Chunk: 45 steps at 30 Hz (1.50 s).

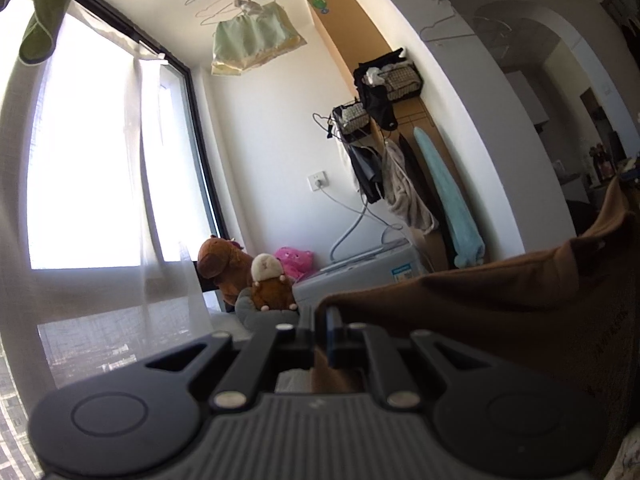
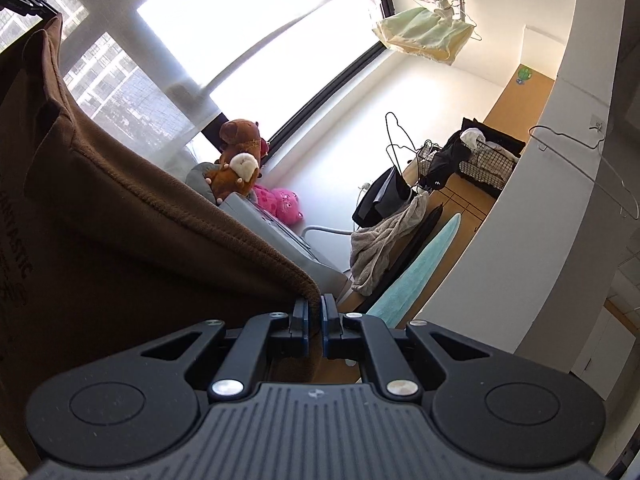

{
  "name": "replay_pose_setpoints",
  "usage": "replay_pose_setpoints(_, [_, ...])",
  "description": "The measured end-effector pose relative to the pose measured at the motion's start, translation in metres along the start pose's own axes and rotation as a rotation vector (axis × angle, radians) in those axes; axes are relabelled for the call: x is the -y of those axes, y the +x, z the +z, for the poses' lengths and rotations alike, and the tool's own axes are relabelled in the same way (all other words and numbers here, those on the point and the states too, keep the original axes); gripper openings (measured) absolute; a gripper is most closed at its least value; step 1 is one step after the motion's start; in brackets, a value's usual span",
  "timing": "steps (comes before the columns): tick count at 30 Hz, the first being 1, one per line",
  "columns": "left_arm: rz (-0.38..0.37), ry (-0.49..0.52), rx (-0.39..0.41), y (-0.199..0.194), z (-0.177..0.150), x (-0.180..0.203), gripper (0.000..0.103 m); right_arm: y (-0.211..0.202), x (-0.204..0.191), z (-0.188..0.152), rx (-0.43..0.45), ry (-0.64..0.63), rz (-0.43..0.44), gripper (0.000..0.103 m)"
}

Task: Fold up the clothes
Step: 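Carry the hanging T-shirt with both grippers over the cardboard box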

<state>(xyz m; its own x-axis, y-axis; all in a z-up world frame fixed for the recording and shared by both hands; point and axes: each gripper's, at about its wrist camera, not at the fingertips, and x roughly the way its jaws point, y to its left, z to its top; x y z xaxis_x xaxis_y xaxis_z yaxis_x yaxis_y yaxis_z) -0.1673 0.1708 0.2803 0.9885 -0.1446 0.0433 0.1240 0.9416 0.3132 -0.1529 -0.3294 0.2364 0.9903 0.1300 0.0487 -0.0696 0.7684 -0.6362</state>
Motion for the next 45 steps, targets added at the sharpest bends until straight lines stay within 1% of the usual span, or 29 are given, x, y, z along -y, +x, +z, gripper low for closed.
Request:
replay_pose_setpoints(4, [-0.029,-0.022,-0.085,0.021,-0.031,0.005,0.005,0.015,-0.011,-0.016,-0.039,0.003,0.037,0.006])
replay_pose_setpoints(5, [-0.038,-0.024,-0.115,0.028,-0.042,0.007,0.005,0.023,-0.018,-0.025,-0.063,0.004,0.063,0.006])
replay_pose_setpoints(8, [-0.064,-0.031,-0.210,0.050,-0.082,0.012,0.005,0.041,-0.037,-0.043,-0.110,-0.004,0.116,0.006])
replay_pose_setpoints(10, [-0.072,-0.044,-0.260,0.063,-0.105,0.015,0.005,0.065,-0.058,-0.064,-0.160,-0.003,0.170,0.006])
replay_pose_setpoints(11, [-0.076,-0.053,-0.296,0.073,-0.122,0.015,0.005,0.073,-0.065,-0.069,-0.174,0.000,0.185,0.006])
replay_pose_setpoints(14, [-0.079,-0.081,-0.368,0.094,-0.162,0.012,0.005,0.104,-0.090,-0.091,-0.223,0.002,0.237,0.006])
replay_pose_setpoints(18, [-0.072,-0.115,-0.436,0.120,-0.204,0.006,0.005,0.155,-0.132,-0.123,-0.287,-0.006,0.312,0.006])
replay_pose_setpoints(20, [-0.065,-0.127,-0.461,0.133,-0.225,0.000,0.005,0.169,-0.145,-0.131,-0.302,-0.008,0.332,0.006])
replay_pose_setpoints(23, [-0.050,-0.136,-0.485,0.150,-0.247,-0.006,0.005,0.203,-0.172,-0.146,-0.329,-0.018,0.369,0.006])
replay_pose_setpoints(28, [-0.042,-0.137,-0.505,0.179,-0.266,-0.012,0.005,0.239,-0.199,-0.160,-0.355,-0.026,0.399,0.006])
replay_pose_setpoints(32, [-0.037,-0.149,-0.513,0.201,-0.278,-0.019,0.005,0.256,-0.208,-0.168,-0.373,-0.020,0.407,0.006])
replay_pose_setpoints(37, [-0.036,-0.143,-0.519,0.224,-0.281,-0.023,0.005,0.272,-0.206,-0.172,-0.380,-0.005,0.400,0.006])
replay_pose_setpoints(42, [-0.030,-0.137,-0.516,0.246,-0.281,-0.030,0.005,0.299,-0.201,-0.166,-0.368,-0.016,0.386,0.006])
replay_pose_setpoints(45, [-0.020,-0.133,-0.525,0.263,-0.287,-0.036,0.005,0.317,-0.200,-0.166,-0.366,-0.020,0.378,0.006])
